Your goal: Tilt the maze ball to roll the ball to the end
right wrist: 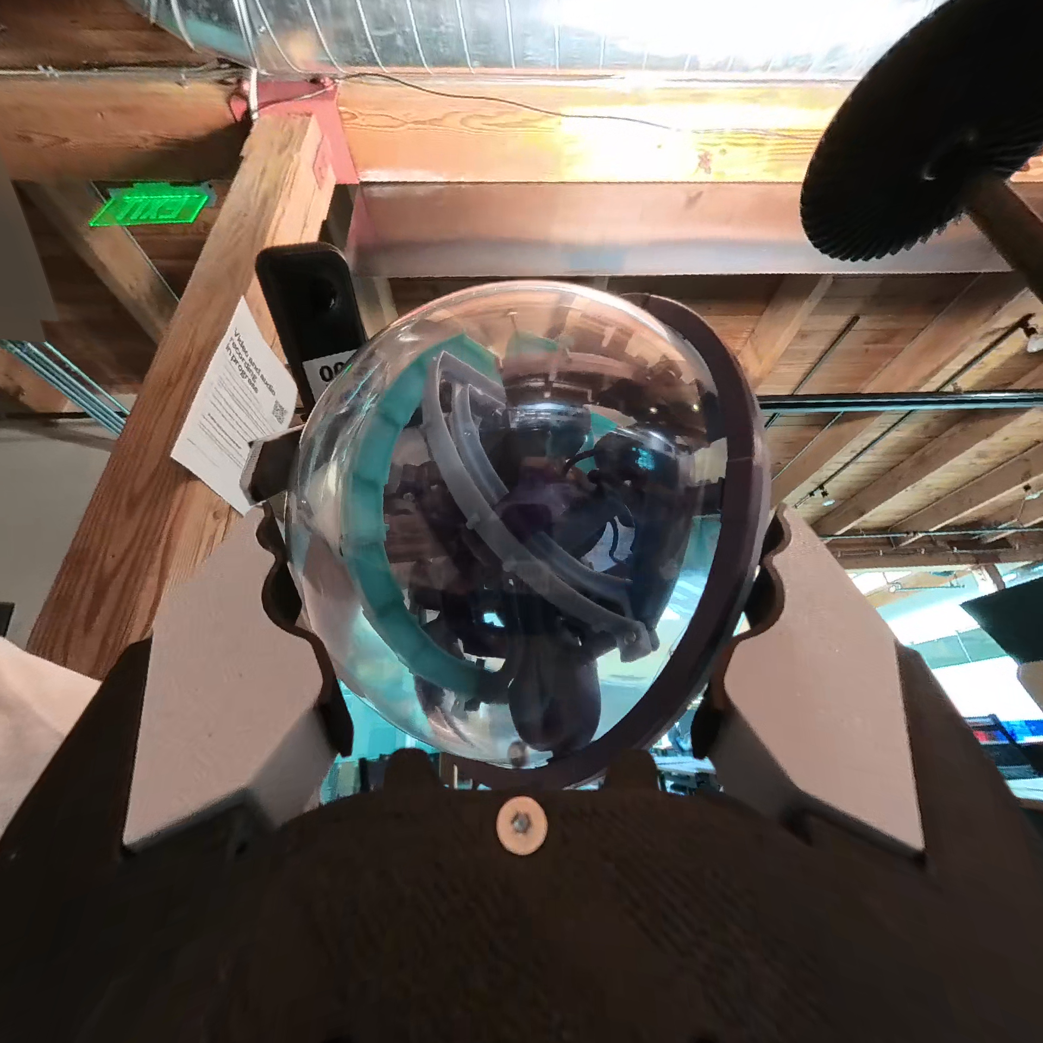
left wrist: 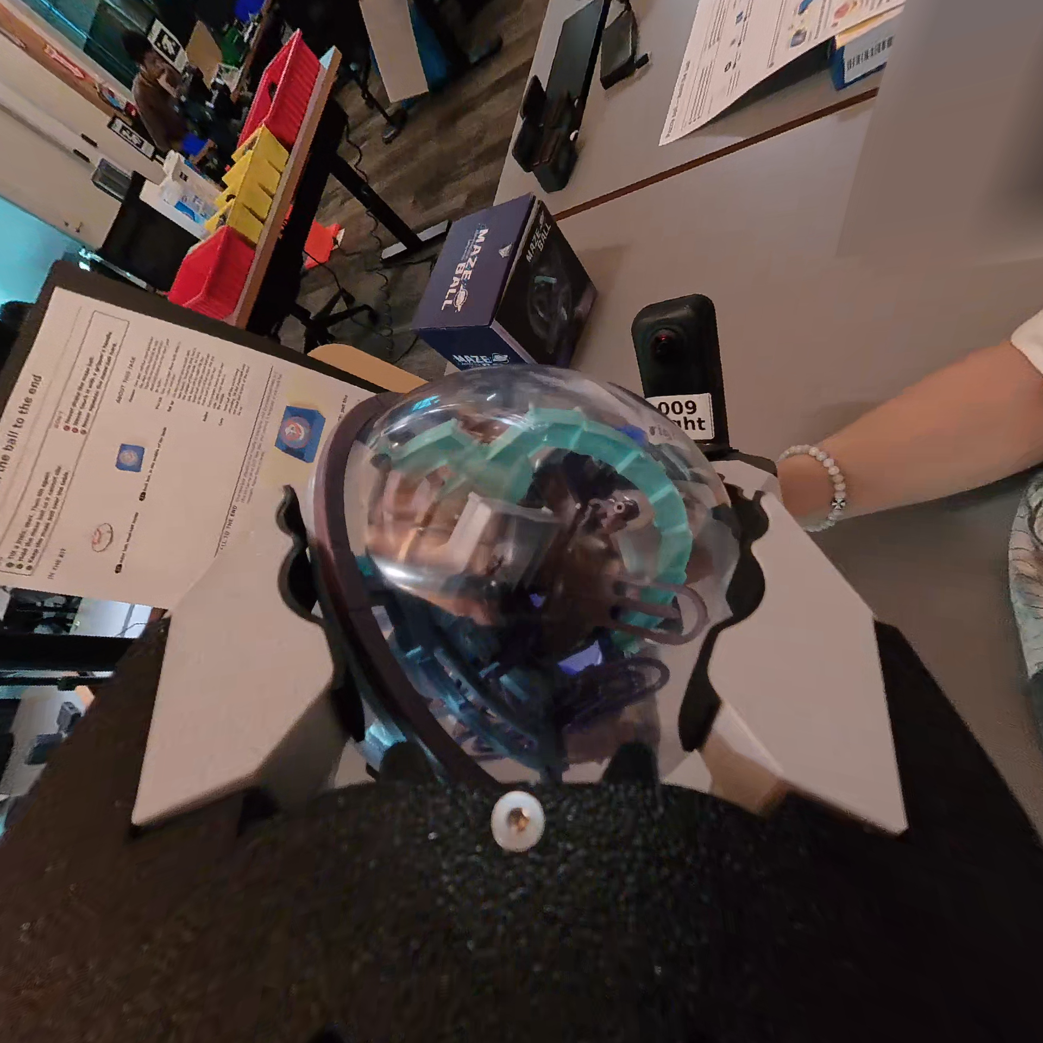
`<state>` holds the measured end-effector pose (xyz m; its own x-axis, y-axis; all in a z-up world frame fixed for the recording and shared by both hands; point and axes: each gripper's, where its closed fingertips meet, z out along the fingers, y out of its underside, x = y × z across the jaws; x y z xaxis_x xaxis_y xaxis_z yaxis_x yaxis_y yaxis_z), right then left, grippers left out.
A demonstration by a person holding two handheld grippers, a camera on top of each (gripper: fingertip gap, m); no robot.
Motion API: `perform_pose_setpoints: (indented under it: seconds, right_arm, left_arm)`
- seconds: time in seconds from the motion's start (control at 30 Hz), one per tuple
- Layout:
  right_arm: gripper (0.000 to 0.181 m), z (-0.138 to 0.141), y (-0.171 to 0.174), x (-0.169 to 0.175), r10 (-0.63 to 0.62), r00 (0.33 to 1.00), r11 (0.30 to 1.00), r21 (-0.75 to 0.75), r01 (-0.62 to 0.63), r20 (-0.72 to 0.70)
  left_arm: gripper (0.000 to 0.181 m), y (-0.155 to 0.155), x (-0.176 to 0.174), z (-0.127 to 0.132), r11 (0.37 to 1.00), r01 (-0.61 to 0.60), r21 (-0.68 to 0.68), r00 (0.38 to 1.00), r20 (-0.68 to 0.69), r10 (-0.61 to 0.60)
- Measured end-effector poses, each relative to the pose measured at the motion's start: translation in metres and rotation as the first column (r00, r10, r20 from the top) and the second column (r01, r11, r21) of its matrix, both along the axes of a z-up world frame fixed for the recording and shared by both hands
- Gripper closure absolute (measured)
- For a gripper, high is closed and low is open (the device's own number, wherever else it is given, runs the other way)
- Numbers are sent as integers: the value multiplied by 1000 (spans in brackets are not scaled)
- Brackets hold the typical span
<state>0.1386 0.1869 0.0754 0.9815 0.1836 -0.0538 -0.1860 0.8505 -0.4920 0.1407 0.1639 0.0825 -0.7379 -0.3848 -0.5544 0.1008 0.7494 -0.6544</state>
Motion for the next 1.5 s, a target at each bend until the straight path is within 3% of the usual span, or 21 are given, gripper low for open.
perform_pose_setpoints:
  seconds: [0.37, 0.53, 0.63, 0.7, 0.73, 0.83, 1.5]
  right_arm:
    - [23, 10, -8, -15, -34, 994, 998, 56, 28, 104]
    - [23, 51, -44, -37, -156, 962, 975, 194, 113, 224]
    - [22, 70, -52, -42, -298, 891, 936, 289, 202, 343]
    - [23, 77, -36, -1, -154, 967, 970, 217, 109, 202]
    - [23, 80, -42, 5, -117, 982, 964, 254, 76, 150]
    - [23, 77, -51, -16, -171, 960, 950, 294, 102, 222]
    - [23, 84, -66, -17, -181, 966, 941, 319, 116, 183]
  left_arm:
    - [35, -12, -16, 9, 991, 27, 130, 995, 94, -40]
    - [36, -43, -43, 48, 982, 114, 149, 961, 234, -147]
    - [41, -50, -49, 67, 954, 190, 234, 910, 324, -260]
    - [40, -28, -5, 76, 997, 71, 22, 978, 194, -74]
    - [40, -28, 0, 76, 997, 59, -49, 985, 163, -50]
    - [40, -40, -22, 72, 992, 114, 56, 956, 264, -125]
    - [36, -58, -20, 78, 986, 92, 138, 963, 239, -123]
